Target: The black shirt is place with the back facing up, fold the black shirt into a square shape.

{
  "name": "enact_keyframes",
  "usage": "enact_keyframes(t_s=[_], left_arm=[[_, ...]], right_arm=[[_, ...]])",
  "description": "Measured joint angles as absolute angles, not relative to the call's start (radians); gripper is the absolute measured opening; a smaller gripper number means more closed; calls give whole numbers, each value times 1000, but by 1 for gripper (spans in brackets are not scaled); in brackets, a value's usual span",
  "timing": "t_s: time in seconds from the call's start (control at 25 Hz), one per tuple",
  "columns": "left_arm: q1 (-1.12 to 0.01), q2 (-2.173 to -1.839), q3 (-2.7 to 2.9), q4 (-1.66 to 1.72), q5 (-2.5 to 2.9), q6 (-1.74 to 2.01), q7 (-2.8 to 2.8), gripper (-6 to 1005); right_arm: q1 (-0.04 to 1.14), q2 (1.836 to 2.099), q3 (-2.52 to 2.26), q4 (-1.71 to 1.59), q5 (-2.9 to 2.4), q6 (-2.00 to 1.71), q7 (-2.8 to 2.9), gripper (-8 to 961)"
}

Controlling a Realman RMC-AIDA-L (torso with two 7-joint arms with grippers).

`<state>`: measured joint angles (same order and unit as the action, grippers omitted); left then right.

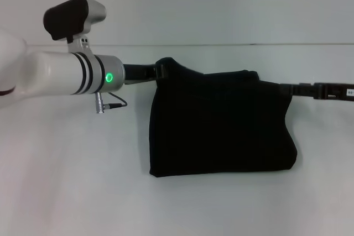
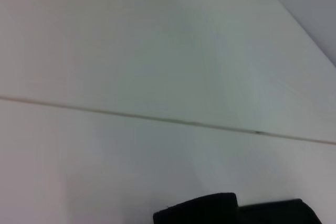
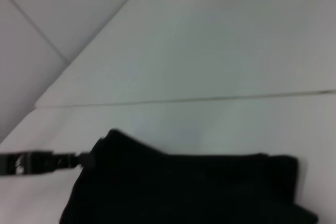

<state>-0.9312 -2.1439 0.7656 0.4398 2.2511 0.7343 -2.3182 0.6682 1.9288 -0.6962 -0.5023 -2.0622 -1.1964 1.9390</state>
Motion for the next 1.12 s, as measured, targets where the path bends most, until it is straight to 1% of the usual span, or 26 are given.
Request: enact_keyframes(t_s=[0.12,0.28,0.48,0.76,0.96,1.12], left_arm=[[-933,-2133,765,443,2245,738,-2324,3],[-939,-2126,765,442,2244,744,-2325,4],[-942,-2126,770,442,2244,744,-2325,5],[-942,-2124,770,443,2244,744,-2325,7],[-943,-2123,772,443,2244,744,-2323,8],[-943,-2117,772,441,2244,744,-2323,8]], right_arm=[[659,1917,-698,-496,-2066,-1247,1947,823],[655,1912,-701,-492,-2122,-1263,1986,823],[661,1923,-702,-489,-2179,-1261,1996,823],[700,1928,-711,-440,-2189,-1216,1996,821],[725,1947,-714,-415,-2217,-1164,1994,814],[726,1953,-714,-418,-2218,-1165,1970,635]])
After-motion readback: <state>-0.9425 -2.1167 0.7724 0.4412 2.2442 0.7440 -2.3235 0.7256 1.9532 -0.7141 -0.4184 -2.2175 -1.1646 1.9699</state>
